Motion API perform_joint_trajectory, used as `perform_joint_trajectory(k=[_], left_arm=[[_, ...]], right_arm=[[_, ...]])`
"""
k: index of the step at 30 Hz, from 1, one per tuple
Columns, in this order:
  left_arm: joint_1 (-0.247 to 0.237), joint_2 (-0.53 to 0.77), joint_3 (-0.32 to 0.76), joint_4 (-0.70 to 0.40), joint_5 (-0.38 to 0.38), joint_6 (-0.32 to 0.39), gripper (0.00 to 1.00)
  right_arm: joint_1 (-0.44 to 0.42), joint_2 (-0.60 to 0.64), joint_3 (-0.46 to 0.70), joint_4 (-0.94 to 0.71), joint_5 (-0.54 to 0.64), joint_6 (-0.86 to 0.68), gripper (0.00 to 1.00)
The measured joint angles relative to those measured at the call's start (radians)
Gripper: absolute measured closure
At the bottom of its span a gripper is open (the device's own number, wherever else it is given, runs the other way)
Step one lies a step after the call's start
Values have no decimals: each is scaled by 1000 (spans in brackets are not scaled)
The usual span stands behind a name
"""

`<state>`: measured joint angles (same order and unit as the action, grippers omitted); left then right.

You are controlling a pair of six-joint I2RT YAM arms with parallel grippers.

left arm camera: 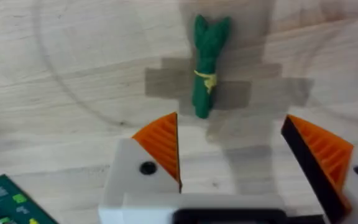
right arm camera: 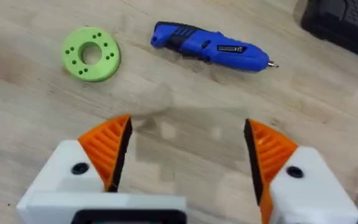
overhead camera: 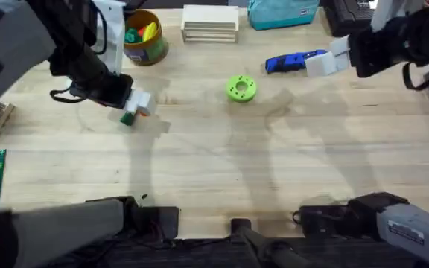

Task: Pick up the gripper from the table and insert it into the empty holder that is missing its gripper. Then pick up a screw, insert it into the mounting hole, and use the screwdriver to tighten it. Finally, clean up the table by picking up the vegetable and placing it into the bucket.

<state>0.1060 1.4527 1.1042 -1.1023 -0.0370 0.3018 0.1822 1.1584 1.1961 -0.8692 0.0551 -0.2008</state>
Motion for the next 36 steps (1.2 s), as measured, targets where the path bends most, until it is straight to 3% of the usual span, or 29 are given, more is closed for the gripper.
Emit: perform_joint_trajectory(k=[1,2,7,19,33,34,36], left_arm=[[17,22,0,14,6,8,15],[64,86,0,47,31,36,16],[106,176,0,90,53,79,15],[108,276,0,204,62,111,15],[108,297,8,219,68,117,14],[108,297,8,219,68,118,30],[108,297,9,221,71,118,152]], right_arm=[[0,0,0,0,0,0,12],[0,0,0,0,0,0,12],[0,0,0,0,0,0,11],[0,0,0,0,0,0,12],[0,0,0,0,0,0,12],[0,0,0,0,0,0,12],[0,0,0,0,0,0,12]])
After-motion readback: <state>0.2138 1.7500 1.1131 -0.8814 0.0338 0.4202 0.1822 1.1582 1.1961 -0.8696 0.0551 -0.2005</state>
